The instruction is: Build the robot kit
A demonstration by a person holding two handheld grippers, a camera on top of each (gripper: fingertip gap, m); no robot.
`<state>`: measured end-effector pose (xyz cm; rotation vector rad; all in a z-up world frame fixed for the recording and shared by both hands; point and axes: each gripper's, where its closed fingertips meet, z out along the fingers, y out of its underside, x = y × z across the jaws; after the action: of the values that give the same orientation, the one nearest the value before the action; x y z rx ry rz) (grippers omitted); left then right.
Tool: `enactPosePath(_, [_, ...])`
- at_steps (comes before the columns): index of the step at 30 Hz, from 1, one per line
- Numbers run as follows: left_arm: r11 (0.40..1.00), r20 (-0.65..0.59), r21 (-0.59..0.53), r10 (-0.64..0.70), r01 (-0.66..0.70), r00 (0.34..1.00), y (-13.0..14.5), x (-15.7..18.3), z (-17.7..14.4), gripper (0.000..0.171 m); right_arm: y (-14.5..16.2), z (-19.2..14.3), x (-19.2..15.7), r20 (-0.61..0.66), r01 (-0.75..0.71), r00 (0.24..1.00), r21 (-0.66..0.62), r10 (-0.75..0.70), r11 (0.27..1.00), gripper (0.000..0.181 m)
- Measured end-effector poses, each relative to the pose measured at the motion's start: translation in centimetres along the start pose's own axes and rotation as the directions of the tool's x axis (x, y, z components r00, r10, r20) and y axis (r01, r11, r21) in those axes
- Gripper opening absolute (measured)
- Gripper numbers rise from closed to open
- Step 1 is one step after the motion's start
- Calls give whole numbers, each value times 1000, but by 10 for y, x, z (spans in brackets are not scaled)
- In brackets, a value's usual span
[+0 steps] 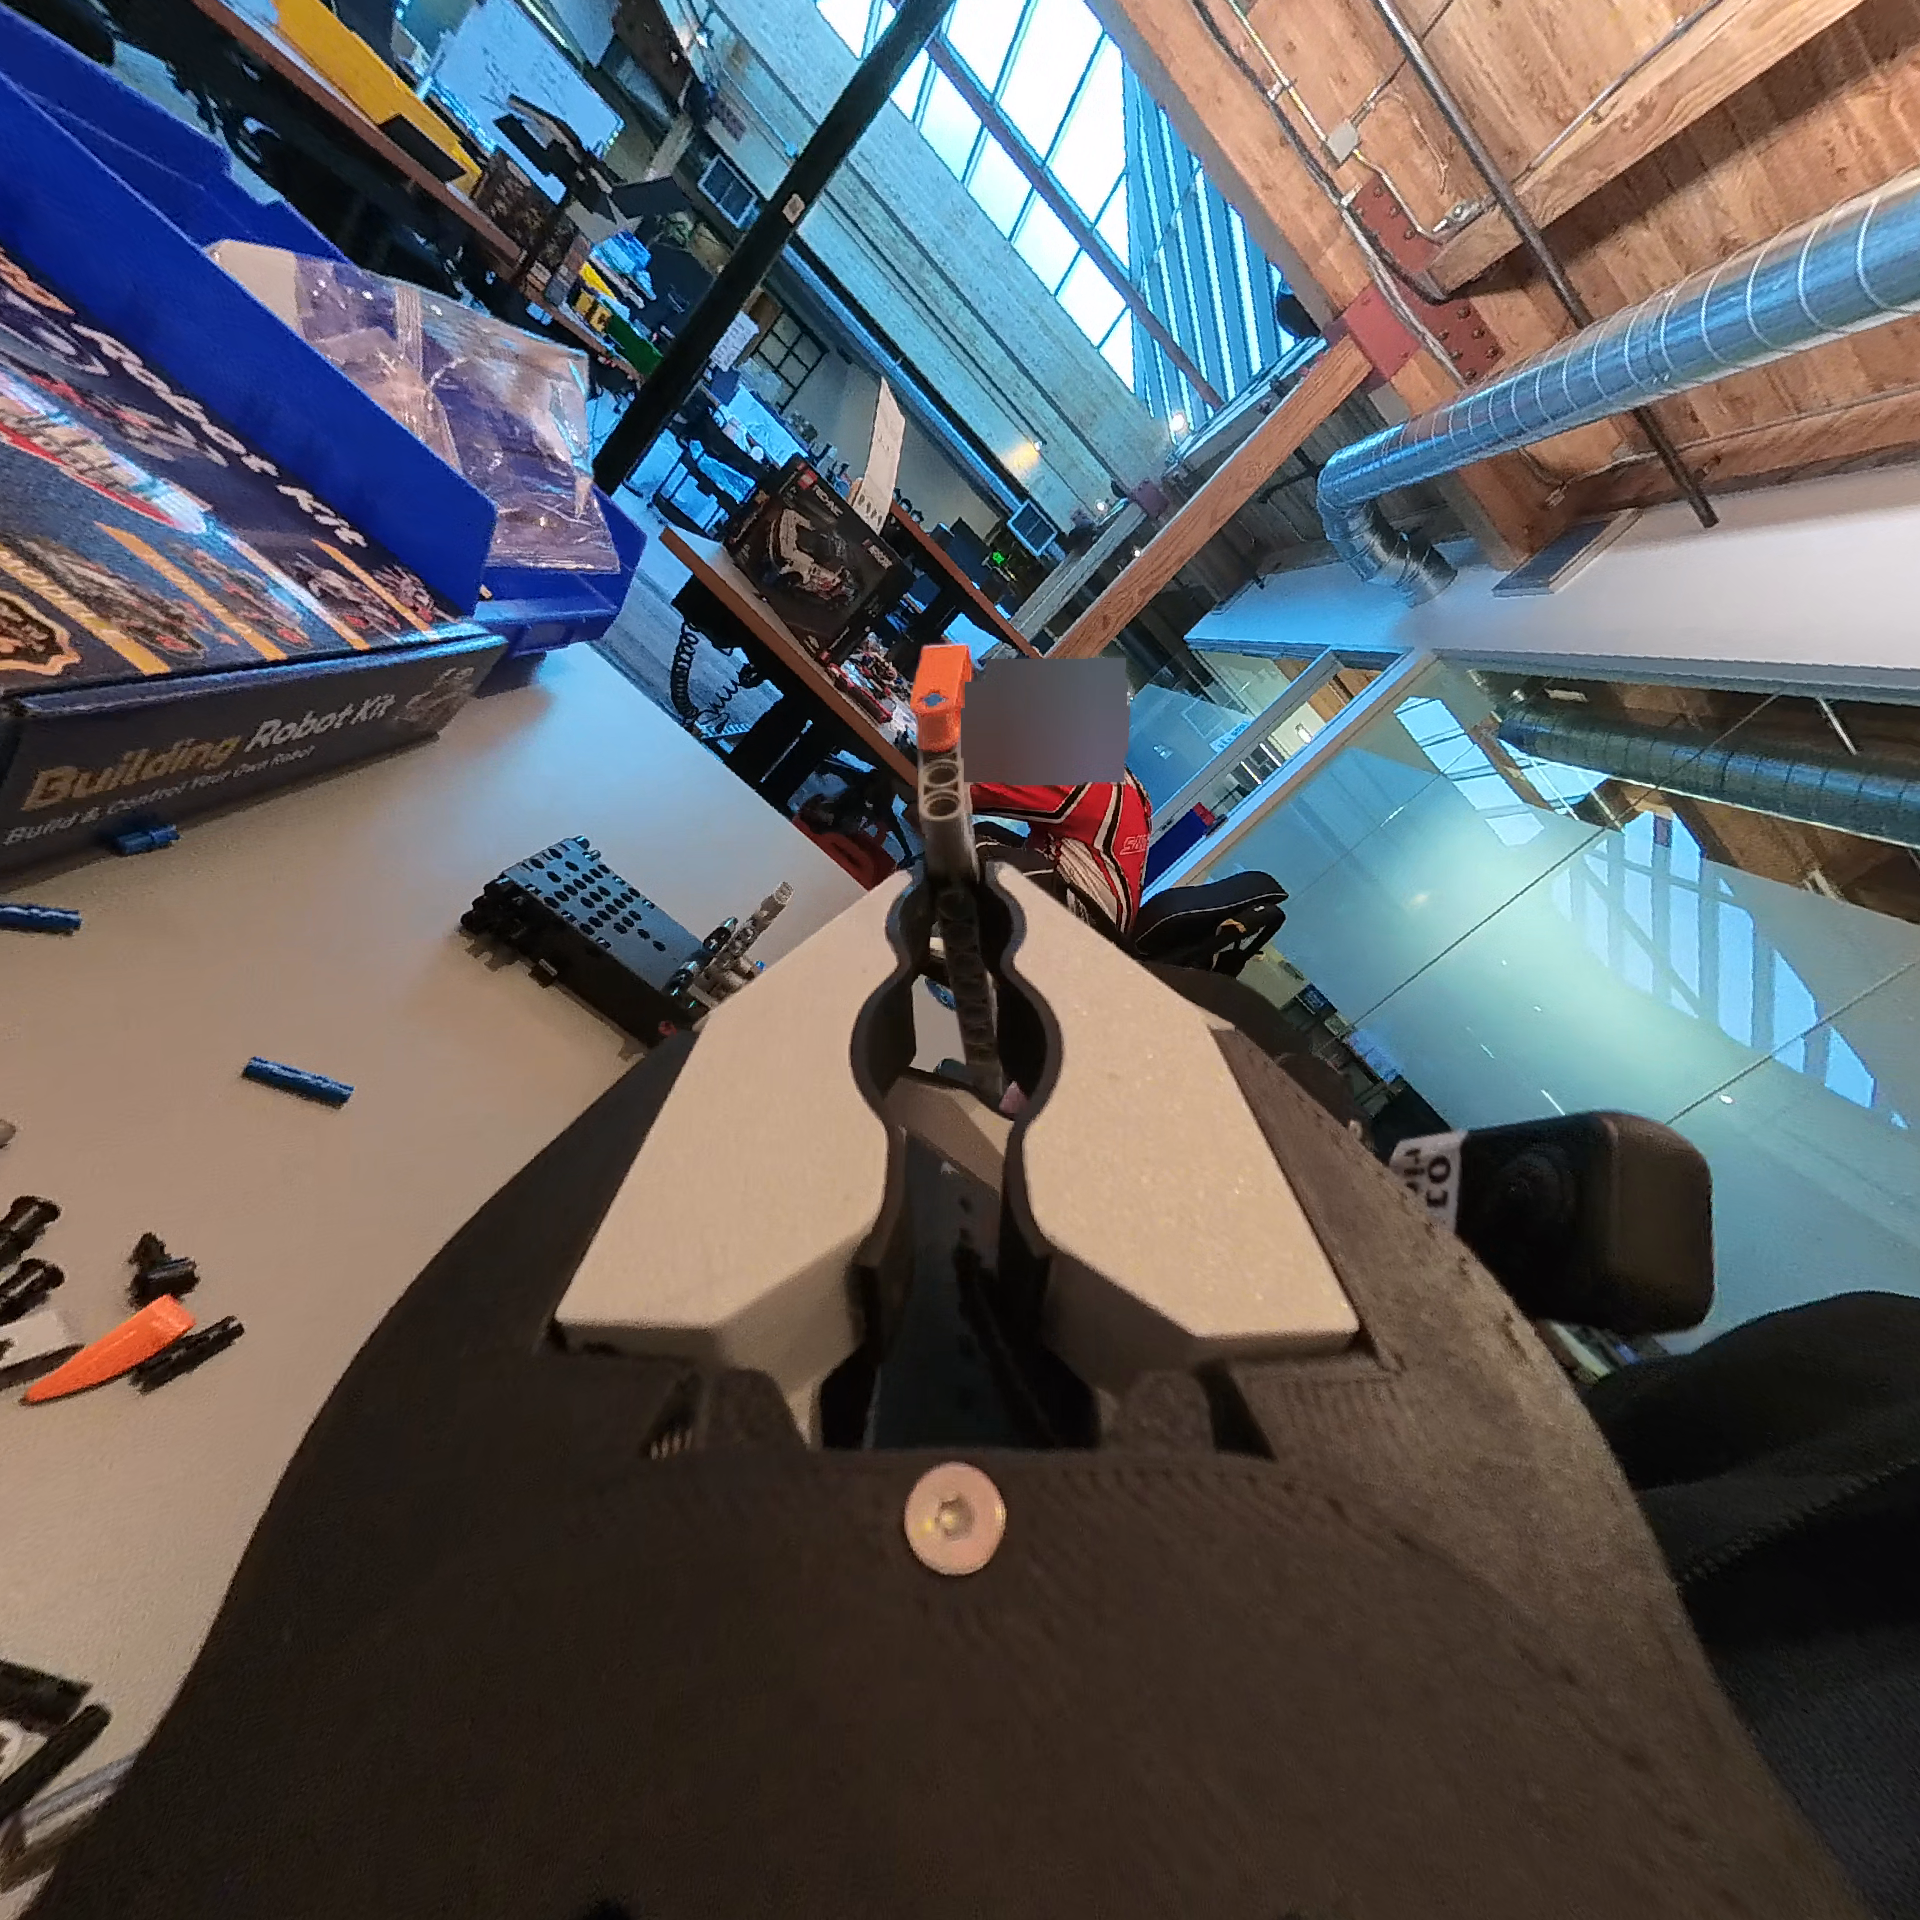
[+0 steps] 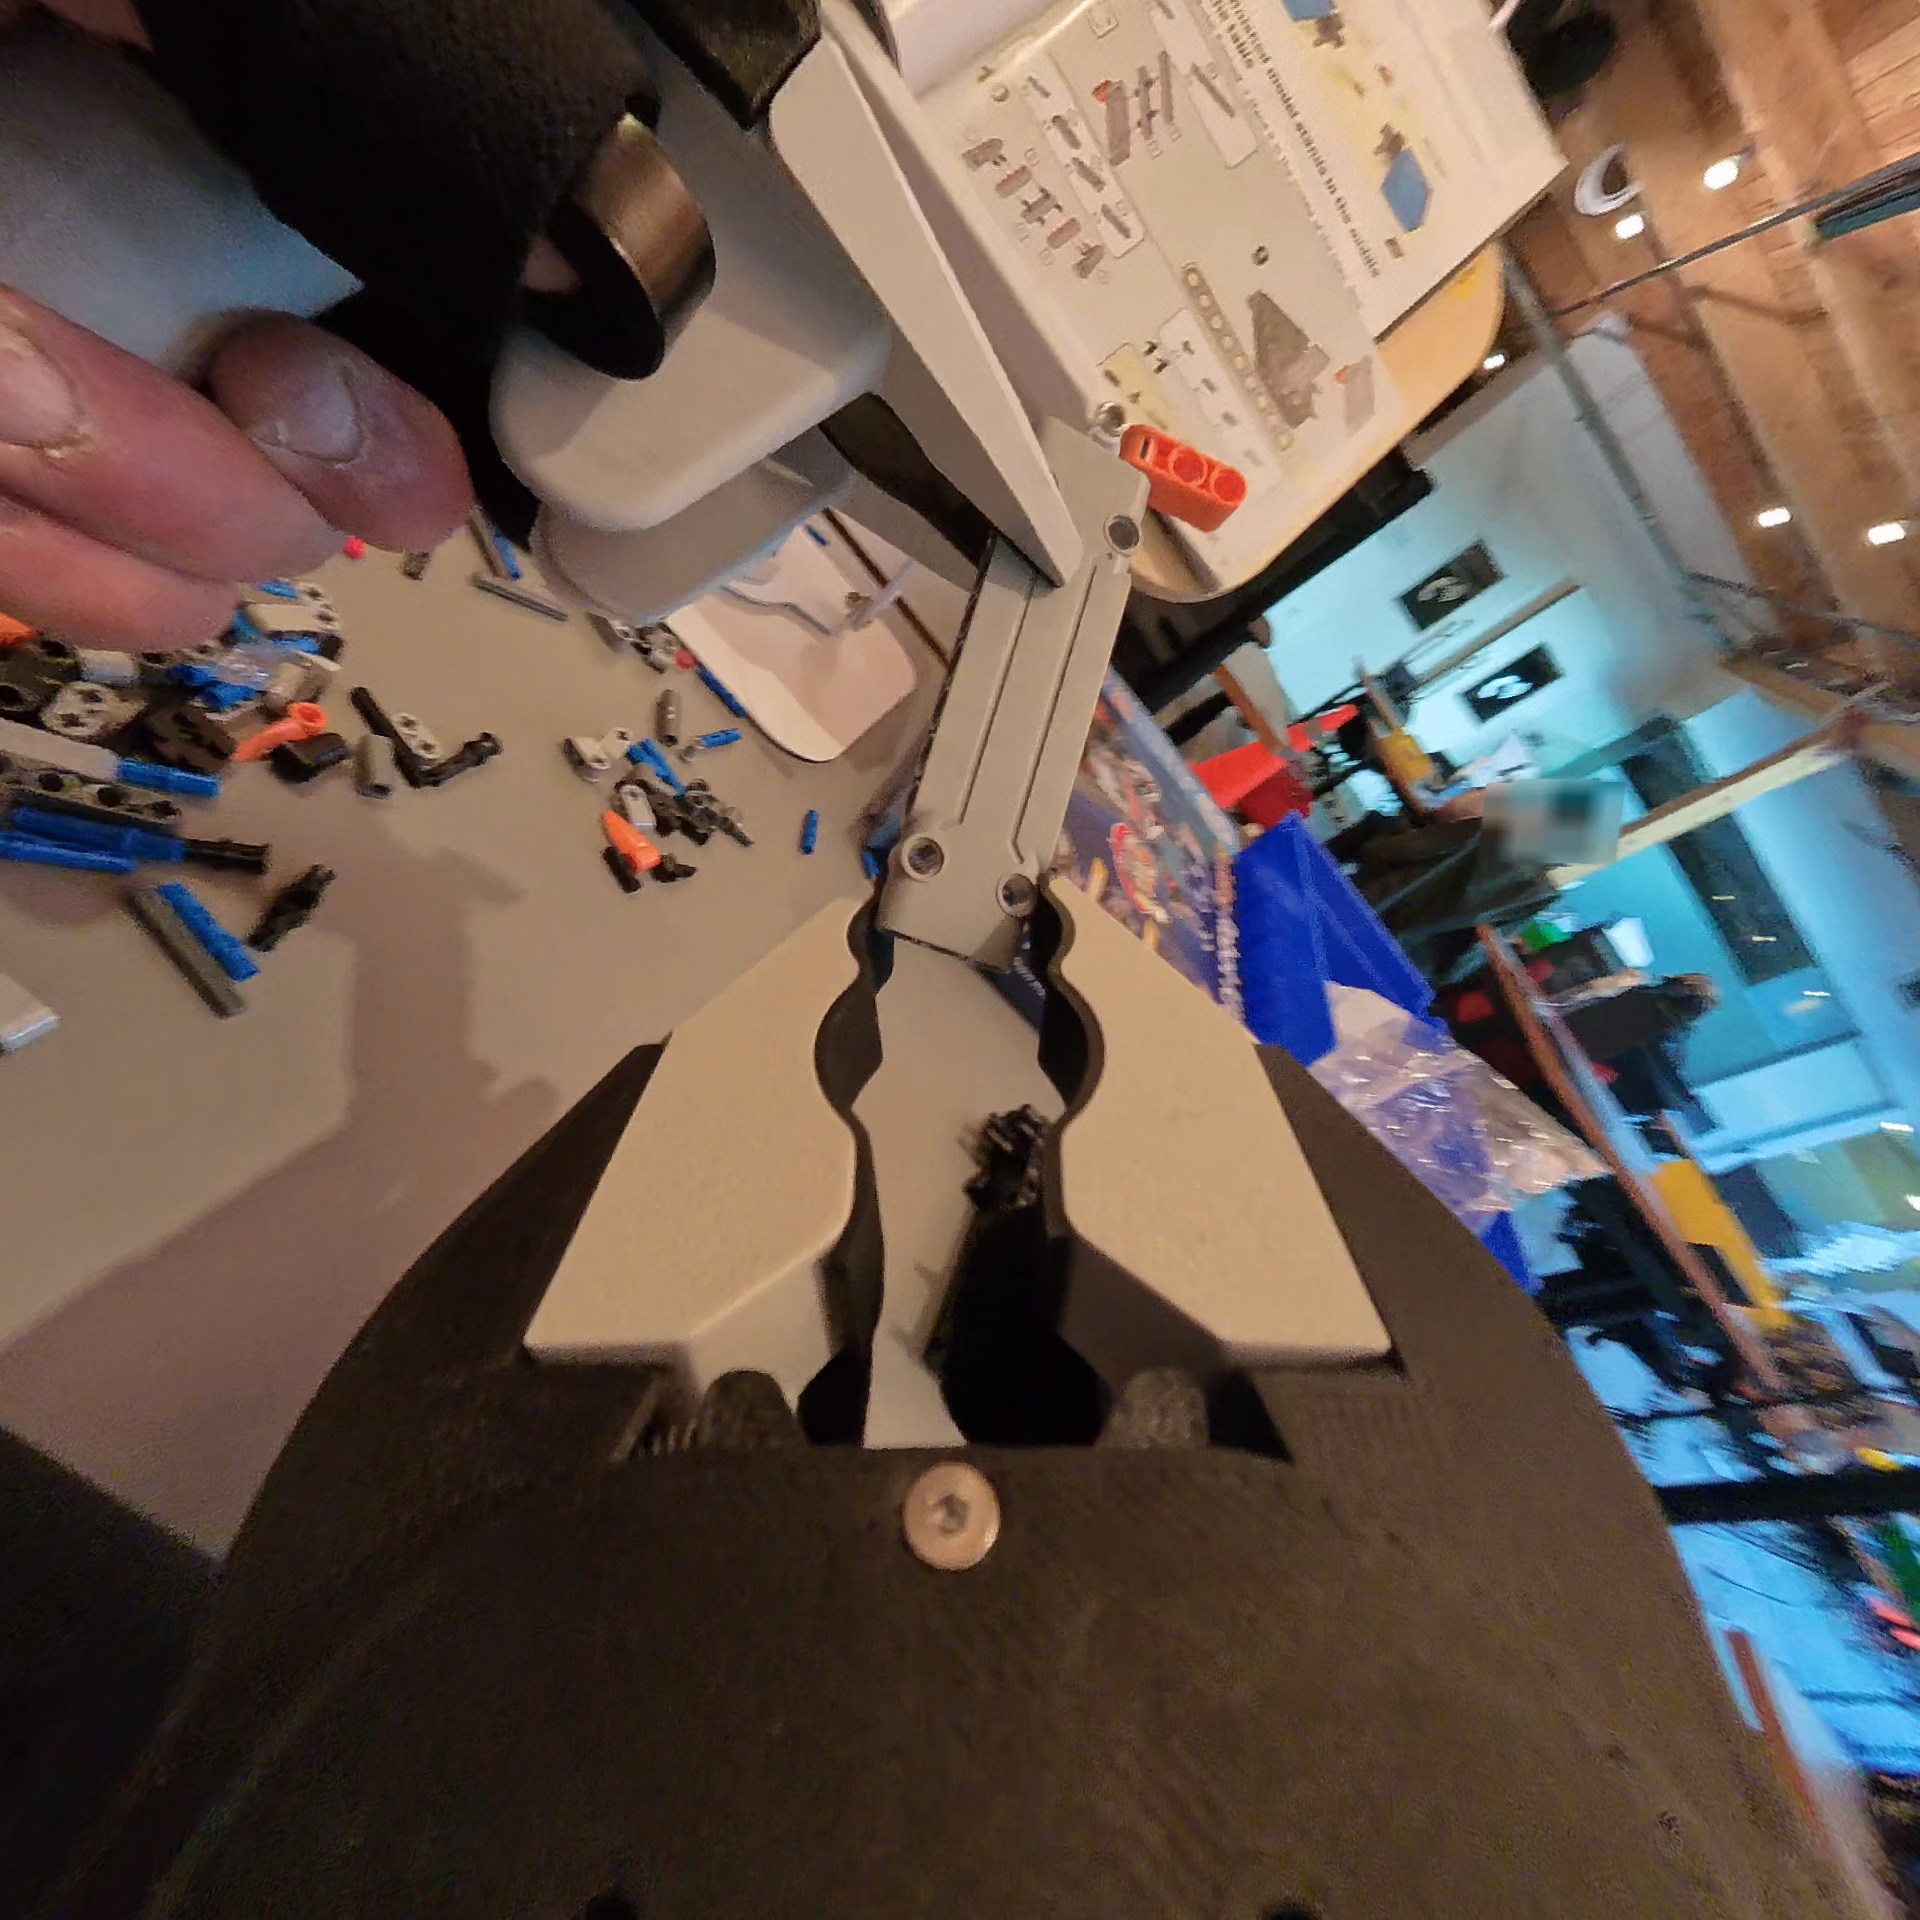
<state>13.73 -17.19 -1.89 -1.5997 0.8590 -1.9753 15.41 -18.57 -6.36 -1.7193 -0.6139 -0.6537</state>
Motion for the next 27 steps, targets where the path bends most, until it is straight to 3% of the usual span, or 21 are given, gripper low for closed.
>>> enactPosePath(5, [994, 88, -23, 107, -105, 990, 0, -11, -9, 25, 3, -2, -13, 296, -283, 915, -7, 272, 959, 24])
enactPosePath(7, [979, 132, -35, 202, -199, 970, -3, -11, -17, 32, 1, -8, -11, 410, -400, 834, -14, 370, 916, 24])
enactPosePath(9, [926, 179, -100, 376, -363, 909, -3, -12, -25, 36, 0, -16, -17, 557, -468, 714, -71, 424, 881, 25])
enactPosePath(11, [836, 184, -170, 547, -522, 817, -3, -6, -30, 39, -3, -25, -16, 658, -518, 605, -103, 448, 849, 24])
enactPosePath(14, [630, 151, -291, 773, -719, 616, -3, 2, -33, 47, -1, -38, -24, 787, -517, 423, -199, 450, 833, 24])
enactPosePath(15, [559, 119, -319, 825, -766, 553, -2, 5, -33, 48, -2, -46, -29, 831, -506, 342, -230, 438, 831, 24])
enactPosePath(18, [354, 33, -388, 928, -851, 371, 2, 9, -32, 53, -6, -56, -31, 888, -502, 206, -265, 411, 823, 24])
enactPosePath(22, [170, -102, -403, 968, -899, 229, 16, 15, -29, 53, -9, -68, -41, 930, -460, 54, -300, 364, 836, 24])
enactPosePath(24, [101, -207, -396, 958, -913, 196, 33, 20, -30, 48, -9, -68, -43, 932, -447, 11, -319, 361, 836, 24])
enactPosePath(27, [43, -254, -433, 952, -900, 168, 44, 12, -32, 16, -11, -77, -47, 941, -426, -79, -330, 329, 842, 24])
